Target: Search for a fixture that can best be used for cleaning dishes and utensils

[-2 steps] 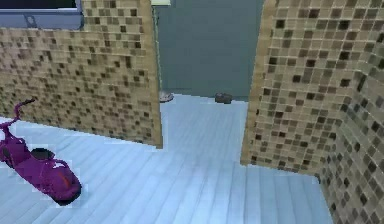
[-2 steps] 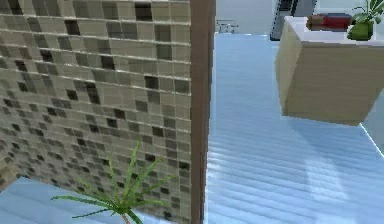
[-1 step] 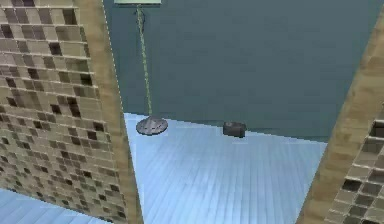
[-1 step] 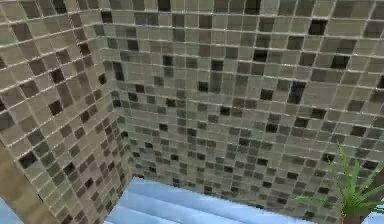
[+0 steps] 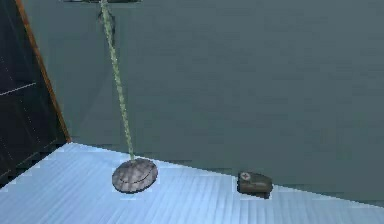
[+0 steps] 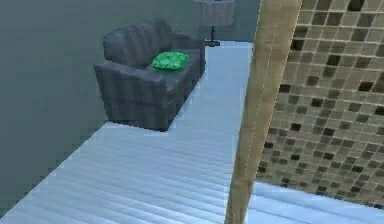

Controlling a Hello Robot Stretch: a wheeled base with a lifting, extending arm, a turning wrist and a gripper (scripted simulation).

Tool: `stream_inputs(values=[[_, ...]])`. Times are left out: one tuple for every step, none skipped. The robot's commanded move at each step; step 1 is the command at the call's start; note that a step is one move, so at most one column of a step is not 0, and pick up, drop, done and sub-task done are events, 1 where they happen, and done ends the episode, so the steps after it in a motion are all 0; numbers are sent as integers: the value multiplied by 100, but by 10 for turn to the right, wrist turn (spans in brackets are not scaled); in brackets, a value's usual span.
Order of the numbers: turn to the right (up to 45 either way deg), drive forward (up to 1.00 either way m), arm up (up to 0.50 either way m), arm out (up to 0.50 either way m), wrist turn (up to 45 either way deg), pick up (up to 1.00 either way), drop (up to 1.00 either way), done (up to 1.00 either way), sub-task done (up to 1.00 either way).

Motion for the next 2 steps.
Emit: stream_inputs(values=[[180,0,0,0,0,0,0,0,0],[0,30,0,0,0,0,0,0,0]])
